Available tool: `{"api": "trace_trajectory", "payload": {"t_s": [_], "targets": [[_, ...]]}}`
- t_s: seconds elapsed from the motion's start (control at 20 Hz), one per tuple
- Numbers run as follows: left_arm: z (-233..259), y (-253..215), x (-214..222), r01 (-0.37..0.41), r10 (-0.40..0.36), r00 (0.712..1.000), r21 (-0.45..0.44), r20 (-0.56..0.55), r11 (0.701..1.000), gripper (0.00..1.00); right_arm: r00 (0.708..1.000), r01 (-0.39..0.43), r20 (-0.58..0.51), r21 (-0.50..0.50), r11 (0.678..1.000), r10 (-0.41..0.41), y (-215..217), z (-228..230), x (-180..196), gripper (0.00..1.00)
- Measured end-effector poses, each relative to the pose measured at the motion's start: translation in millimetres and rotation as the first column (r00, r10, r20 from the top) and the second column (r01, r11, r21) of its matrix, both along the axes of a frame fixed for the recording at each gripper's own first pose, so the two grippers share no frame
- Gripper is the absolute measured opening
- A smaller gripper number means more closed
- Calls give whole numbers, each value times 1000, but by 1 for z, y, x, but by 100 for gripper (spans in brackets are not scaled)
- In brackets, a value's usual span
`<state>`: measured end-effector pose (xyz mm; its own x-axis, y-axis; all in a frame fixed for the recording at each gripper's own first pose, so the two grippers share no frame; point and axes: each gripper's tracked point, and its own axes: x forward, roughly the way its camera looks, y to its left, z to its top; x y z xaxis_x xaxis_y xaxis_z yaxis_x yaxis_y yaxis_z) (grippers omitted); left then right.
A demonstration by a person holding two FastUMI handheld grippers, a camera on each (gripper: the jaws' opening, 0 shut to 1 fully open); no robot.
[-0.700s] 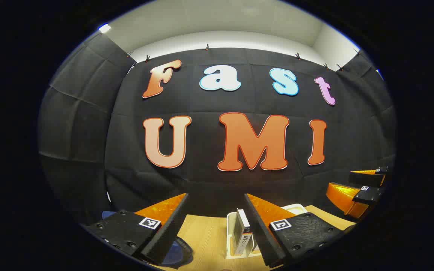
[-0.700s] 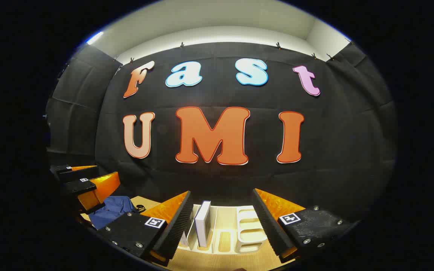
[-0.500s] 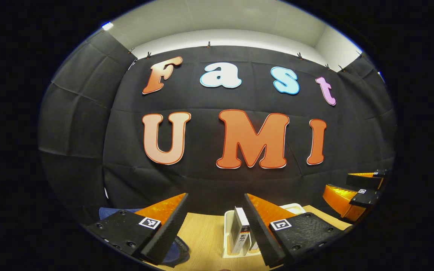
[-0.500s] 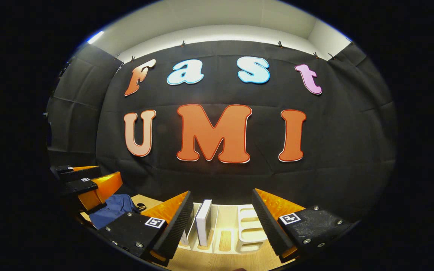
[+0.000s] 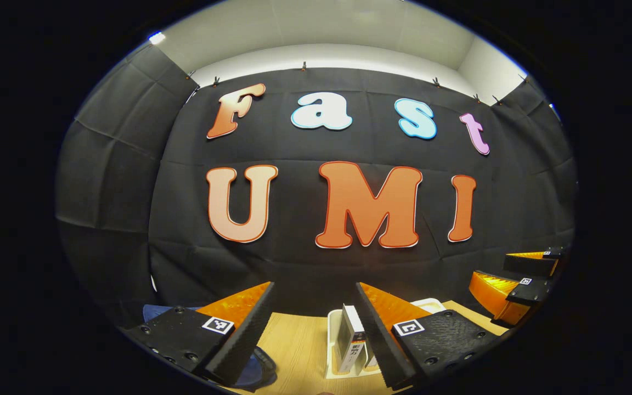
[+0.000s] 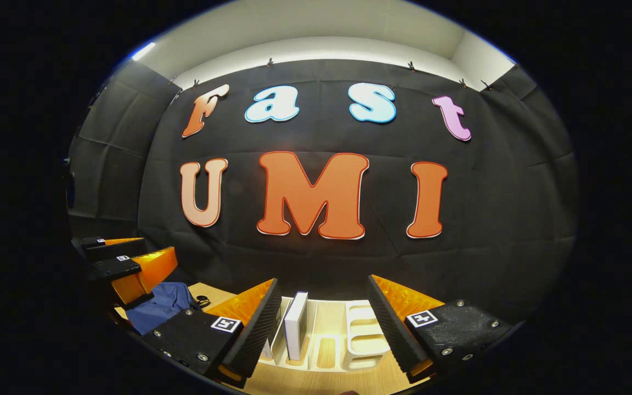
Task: Open the schoolbag, grab two books from the bookshelf and put them into the schoolbag.
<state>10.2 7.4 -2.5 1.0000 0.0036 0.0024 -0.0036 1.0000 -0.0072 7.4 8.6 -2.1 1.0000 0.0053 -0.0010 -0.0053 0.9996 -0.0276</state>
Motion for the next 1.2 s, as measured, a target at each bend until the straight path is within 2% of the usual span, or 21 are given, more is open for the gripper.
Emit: {"api": "trace_trajectory", "payload": {"t_s": [0.3, 0.5, 0.55, 0.65, 0.8, 0.85, 0.9, 0.95, 1.0, 1.2], "targets": [[1, 15, -5, -31, 31, 1000, -1, 4, 1000, 89, 1000, -25, -6, 2, 1000, 25, 11, -2, 0, 94], [2, 13, -9, -14, 14, 1000, -21, 5, 1000, 90, 999, -45, -18, 12, 999, 45, 16, -4, -1, 94], [2, 16, -11, -17, 18, 1000, -17, 7, 1000, 86, 999, -45, -21, 15, 999, 45, 16, -4, -1, 94], [3, 16, -10, -21, 21, 1000, -12, 8, 1000, 90, 999, -46, -24, 18, 999, 47, 14, -3, -1, 94], [2, 17, -11, -26, 26, 1000, -8, 8, 1000, 89, 998, -53, -18, 20, 998, 53, 18, -1, -2, 94], [3, 17, -10, -24, 24, 1000, -10, 10, 1000, 87, 998, -54, -16, 17, 998, 54, 18, 0, -1, 94], [4, 18, -10, -23, 23, 1000, -12, 13, 1000, 90, 998, -56, -16, 15, 998, 57, 19, 0, 0, 94], [5, 18, -11, -23, 23, 1000, -11, 15, 1000, 86, 998, -57, -17, 14, 998, 57, 19, -1, 0, 94], [4, 19, -9, -23, 23, 1000, -9, 15, 1000, 90, 998, -57, -18, 14, 998, 57, 19, 0, -1, 94], [5, 22, -9, -24, 24, 1000, -8, 17, 1000, 89, 998, -55, -20, 13, 998, 56, 20, -1, 2, 94]]}}
